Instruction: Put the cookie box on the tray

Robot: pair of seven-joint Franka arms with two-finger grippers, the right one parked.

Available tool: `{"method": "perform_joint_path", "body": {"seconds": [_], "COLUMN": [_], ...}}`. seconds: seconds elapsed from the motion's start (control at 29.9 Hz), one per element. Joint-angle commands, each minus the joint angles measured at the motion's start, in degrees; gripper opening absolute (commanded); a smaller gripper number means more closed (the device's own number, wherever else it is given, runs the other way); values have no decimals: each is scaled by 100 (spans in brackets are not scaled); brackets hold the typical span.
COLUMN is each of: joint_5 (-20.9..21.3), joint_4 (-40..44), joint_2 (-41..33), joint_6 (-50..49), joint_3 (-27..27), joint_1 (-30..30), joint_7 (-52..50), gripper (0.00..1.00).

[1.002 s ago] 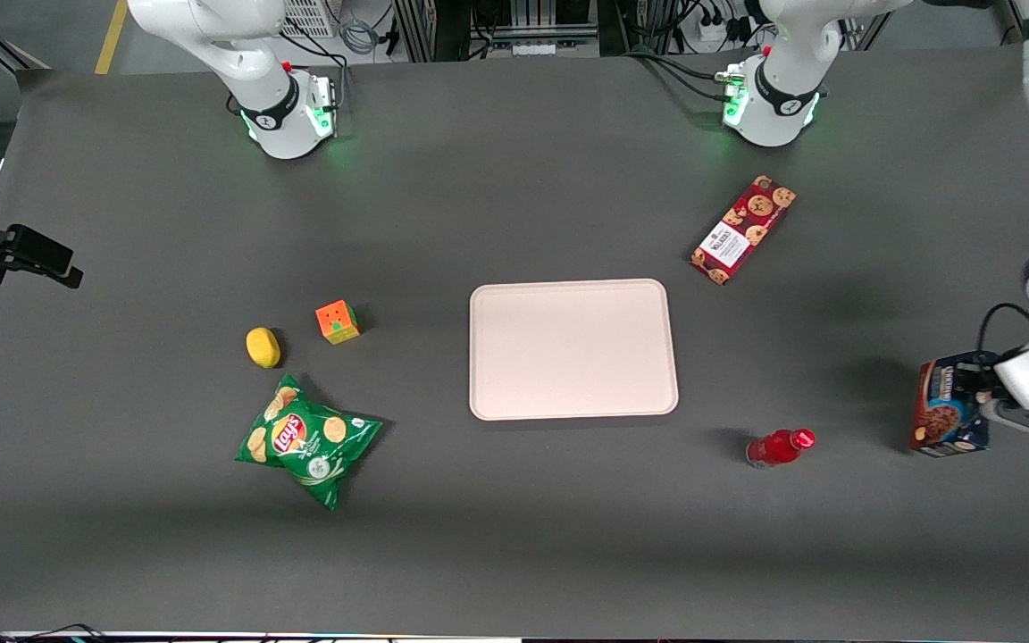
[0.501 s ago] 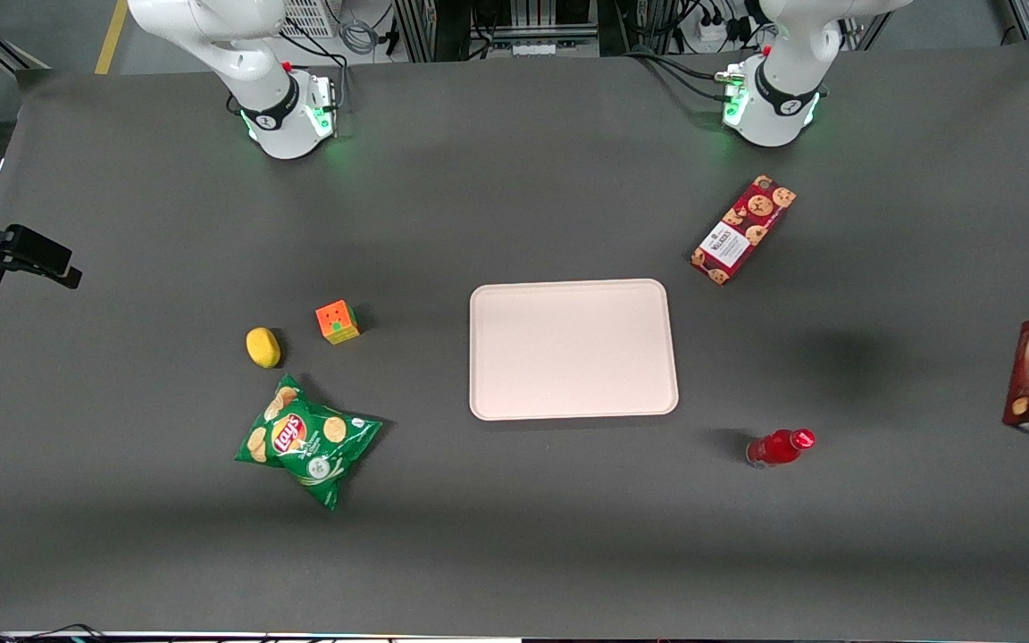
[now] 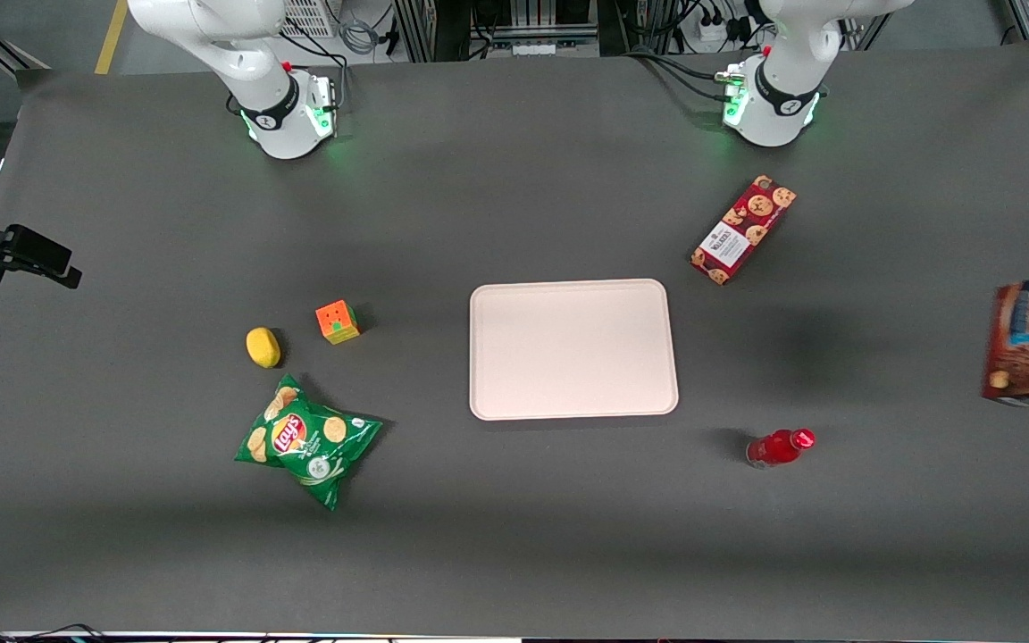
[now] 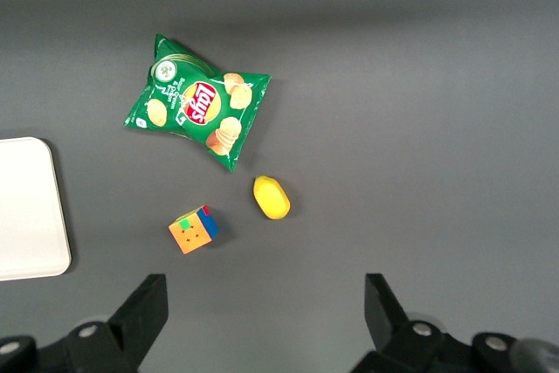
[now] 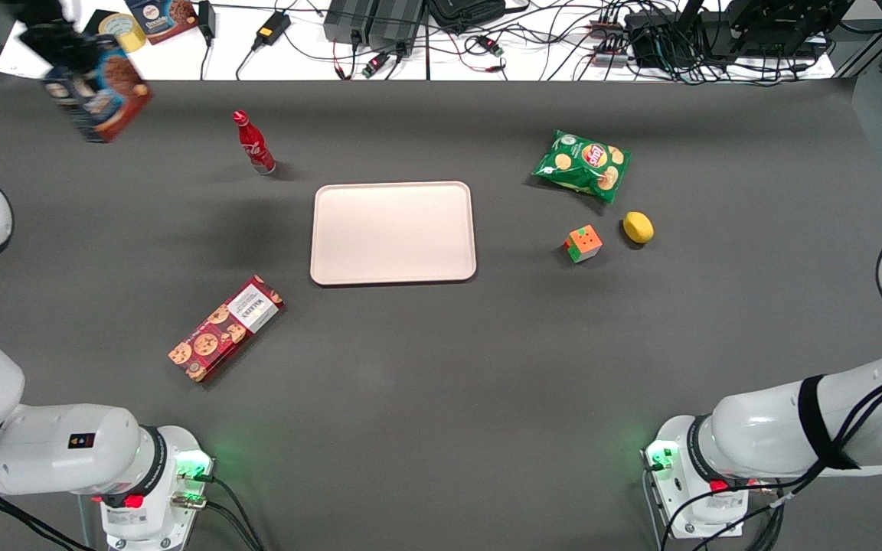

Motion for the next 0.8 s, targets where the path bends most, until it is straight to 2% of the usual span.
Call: {"method": "perform_joint_path", "body": {"seconds": [0.0,0.23,0.4,0.6,0.77], "joint_5": [9,35,88,132,483], "joint_4": [57,4,-286,-795,-1392], "joint_2": [-186,-133,-133,-151,-177], "joint_6": [-266,94,533,1157,1868], "joint_3": [-857,-2044,-2651,-2880,-2950], "joint_1": [-74,-82,-100,-363,-574], "joint_7": [-1636,-3570,-4617,-5321,-5383], "gripper": [0,0,0,0,0]}}
